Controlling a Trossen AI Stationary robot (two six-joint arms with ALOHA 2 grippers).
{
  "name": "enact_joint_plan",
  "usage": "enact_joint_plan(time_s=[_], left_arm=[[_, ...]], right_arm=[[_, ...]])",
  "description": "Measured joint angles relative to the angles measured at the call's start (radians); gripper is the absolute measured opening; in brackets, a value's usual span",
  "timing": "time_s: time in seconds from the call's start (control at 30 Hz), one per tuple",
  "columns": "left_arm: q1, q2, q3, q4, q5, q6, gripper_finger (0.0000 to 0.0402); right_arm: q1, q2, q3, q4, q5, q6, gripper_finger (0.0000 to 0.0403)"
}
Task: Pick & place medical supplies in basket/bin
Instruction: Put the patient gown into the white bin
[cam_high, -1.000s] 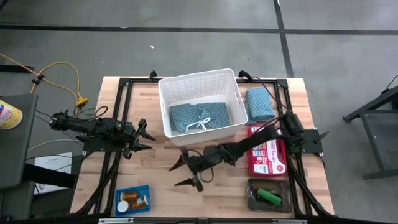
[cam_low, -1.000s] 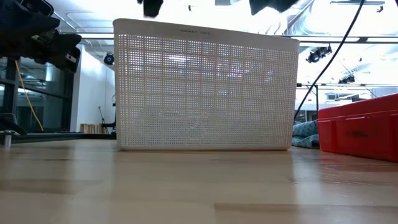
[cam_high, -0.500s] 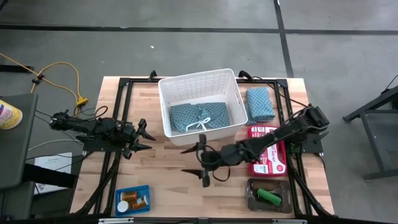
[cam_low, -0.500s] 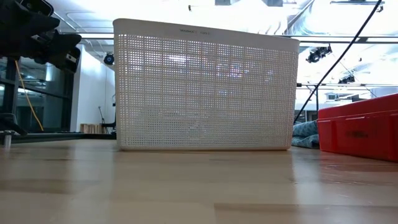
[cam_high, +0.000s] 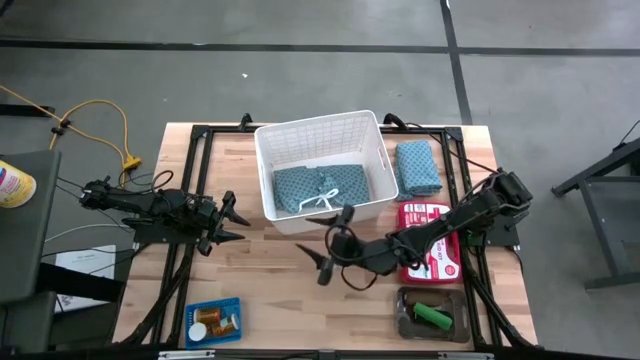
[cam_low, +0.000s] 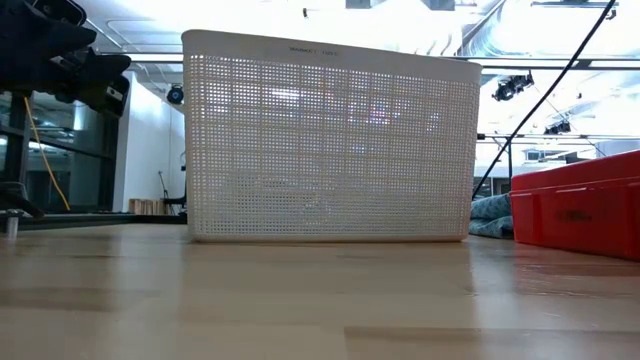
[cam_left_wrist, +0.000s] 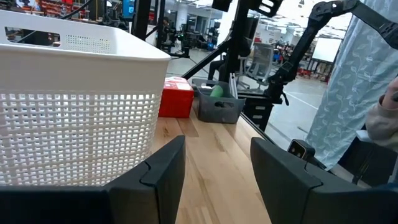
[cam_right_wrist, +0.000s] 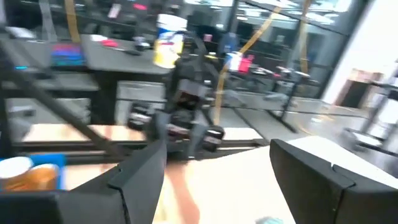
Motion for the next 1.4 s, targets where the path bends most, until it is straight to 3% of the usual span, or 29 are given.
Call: enact_joint_plan(time_s=[0.1, 0.33, 0.43, 0.73, 1.13, 1.4], left_arm=[[0.0, 0.0, 0.0, 0.0, 0.0, 0.0, 0.0175], [0.0, 0.0, 0.0, 0.0, 0.0, 0.0, 0.0175], [0.0, 0.0, 0.0, 0.0, 0.0, 0.0, 0.0175], [0.0, 0.0, 0.0, 0.0, 0.0, 0.0, 0.0175], [0.0, 0.0, 0.0, 0.0, 0.0, 0.0, 0.0175], [0.0, 0.0, 0.0, 0.0, 0.0, 0.0, 0.0175]], right_arm=[[0.0, 0.0, 0.0, -0.001, 0.088, -0.005, 0.0274], [0.008, 0.0, 0.0, 0.0, 0.431, -0.006, 0.0274], [0.014, 0.0, 0.0, 0.0, 0.482, -0.006, 0.0274], [0.011, -0.005, 0.0, -0.003, 0.413, 0.047, 0.0274], [-0.09, -0.035, -0.001, -0.101, -0.039, 0.212, 0.0274], [-0.179, -0.158, -0.002, -0.389, -0.045, 0.283, 0.0274]])
